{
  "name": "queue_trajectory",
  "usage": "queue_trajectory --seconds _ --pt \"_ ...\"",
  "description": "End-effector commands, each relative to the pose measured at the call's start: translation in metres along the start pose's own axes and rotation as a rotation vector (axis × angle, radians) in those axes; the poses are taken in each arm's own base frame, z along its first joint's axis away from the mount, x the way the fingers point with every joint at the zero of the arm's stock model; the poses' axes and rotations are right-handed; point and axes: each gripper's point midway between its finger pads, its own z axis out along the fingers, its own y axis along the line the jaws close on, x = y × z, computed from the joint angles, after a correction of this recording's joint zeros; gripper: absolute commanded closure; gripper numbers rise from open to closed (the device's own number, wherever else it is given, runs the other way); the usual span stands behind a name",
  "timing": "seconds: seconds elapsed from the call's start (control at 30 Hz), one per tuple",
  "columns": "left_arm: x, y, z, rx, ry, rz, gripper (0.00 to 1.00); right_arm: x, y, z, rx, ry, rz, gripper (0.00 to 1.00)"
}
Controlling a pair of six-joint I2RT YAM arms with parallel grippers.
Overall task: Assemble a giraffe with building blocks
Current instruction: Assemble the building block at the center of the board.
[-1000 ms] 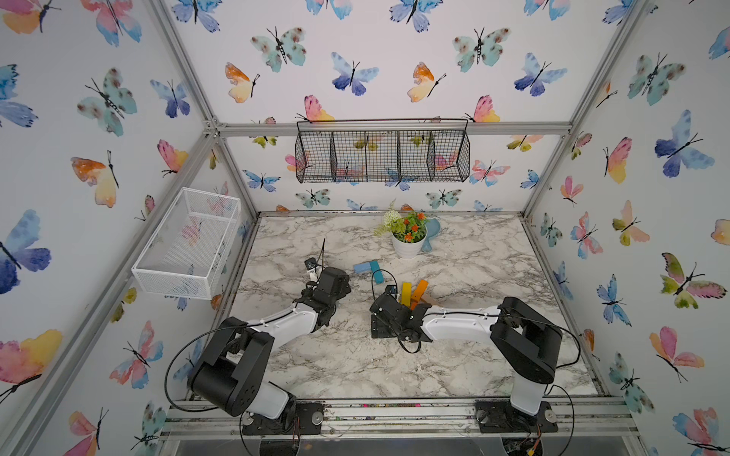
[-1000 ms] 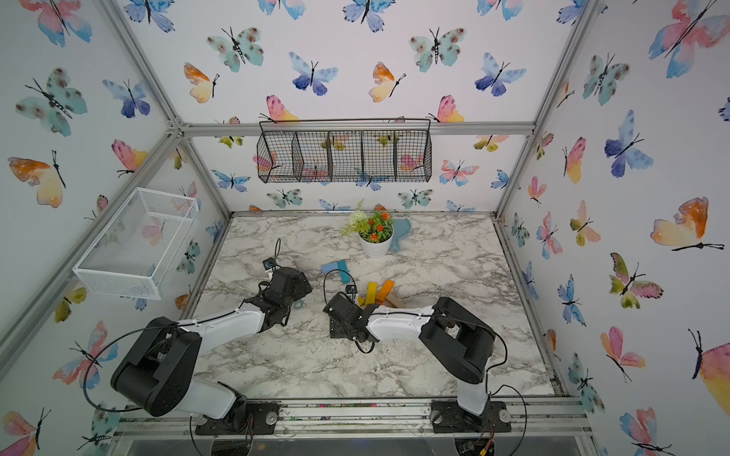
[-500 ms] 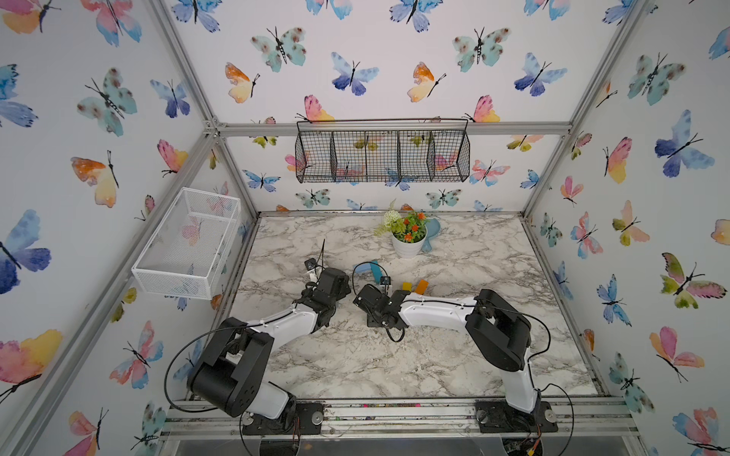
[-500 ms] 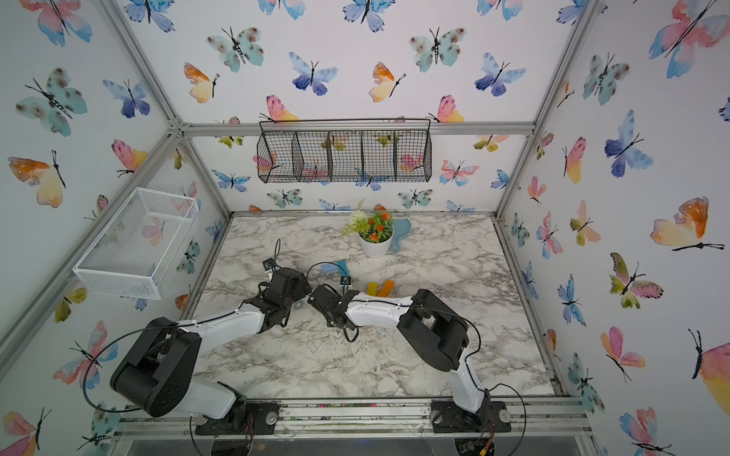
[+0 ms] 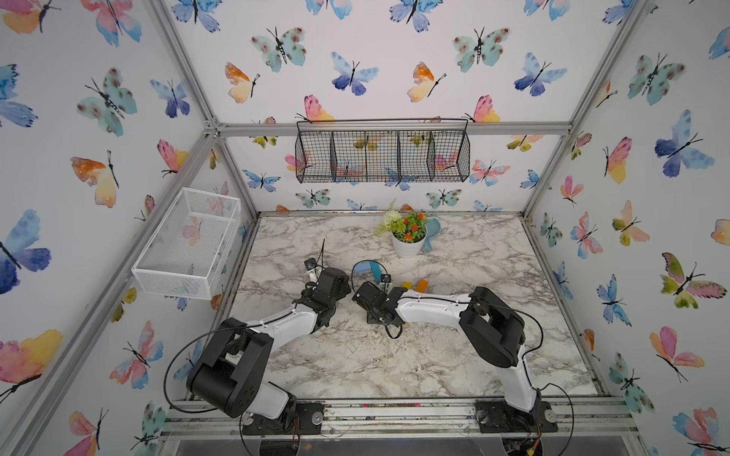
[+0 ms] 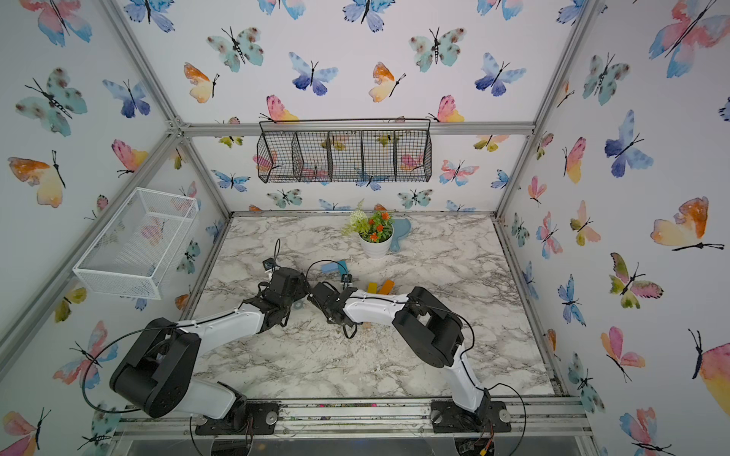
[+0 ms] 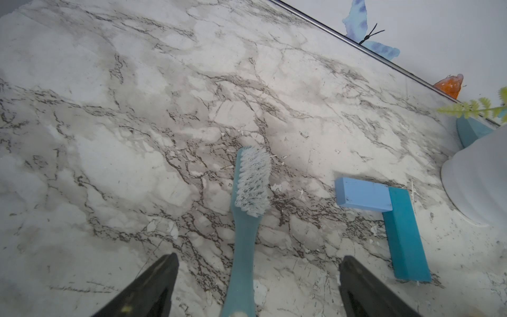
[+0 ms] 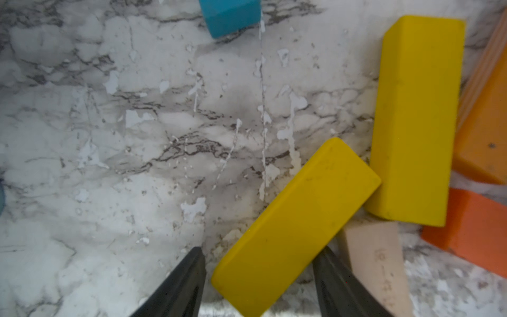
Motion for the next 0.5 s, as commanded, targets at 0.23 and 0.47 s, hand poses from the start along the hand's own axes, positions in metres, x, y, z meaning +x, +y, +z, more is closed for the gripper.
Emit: queue_trajectory --seconds 0.23,0.47 --pt "-0.001 -0.002 -0.001 0.014 0.003 -0.003 0.05 -0.003 -0.011 0.02 0.044 0.023 -0.01 0.35" --pt "-0.001 -0.002 -0.001 0.012 0.004 -0.001 0.05 -0.008 -0.022 0.018 0.062 -0.008 -0.104 0.84"
